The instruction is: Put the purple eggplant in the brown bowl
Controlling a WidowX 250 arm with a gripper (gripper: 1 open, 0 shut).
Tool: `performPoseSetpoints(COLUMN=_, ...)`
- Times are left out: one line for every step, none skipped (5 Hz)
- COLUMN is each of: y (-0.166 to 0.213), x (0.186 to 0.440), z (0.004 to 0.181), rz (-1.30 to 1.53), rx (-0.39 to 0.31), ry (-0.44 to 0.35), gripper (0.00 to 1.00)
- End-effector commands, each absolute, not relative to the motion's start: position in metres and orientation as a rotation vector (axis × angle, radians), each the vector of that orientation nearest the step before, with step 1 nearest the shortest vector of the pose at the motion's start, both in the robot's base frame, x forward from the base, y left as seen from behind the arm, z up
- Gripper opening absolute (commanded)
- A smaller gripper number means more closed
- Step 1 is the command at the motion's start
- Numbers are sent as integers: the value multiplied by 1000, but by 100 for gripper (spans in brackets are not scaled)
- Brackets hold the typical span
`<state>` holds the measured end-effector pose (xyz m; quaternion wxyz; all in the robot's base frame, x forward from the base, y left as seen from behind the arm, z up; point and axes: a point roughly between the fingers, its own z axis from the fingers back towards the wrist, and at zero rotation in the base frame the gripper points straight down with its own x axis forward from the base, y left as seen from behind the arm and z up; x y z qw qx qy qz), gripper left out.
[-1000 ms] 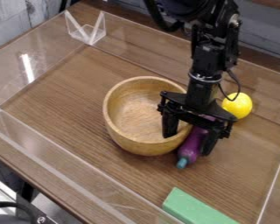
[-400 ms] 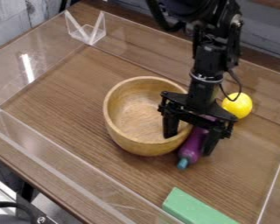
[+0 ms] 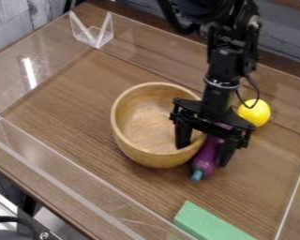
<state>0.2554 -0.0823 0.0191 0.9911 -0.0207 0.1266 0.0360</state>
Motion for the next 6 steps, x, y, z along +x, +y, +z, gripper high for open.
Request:
performPoseSetpoints(y=-98, x=243, z=7, rz=41, rx=-42, ry=310, gripper=100)
performPoseSetpoints(y=-99, x=243, z=7, rz=43, rx=-41, ry=312, gripper=100)
performPoseSetpoints(y=-100, x=243, z=7, rz=45, rx=-39, ry=314, gripper=100)
performPoseSetpoints(y=-101, x=243, z=7, rz=47, rx=-38, ry=316, gripper=100)
performPoseSetpoints(y=-101, x=243, z=8, rz=50, rx=-36, ry=317, gripper=100)
performPoseSetpoints(y=-102, x=244, z=8, rz=52, rx=-35, ry=319, gripper=100)
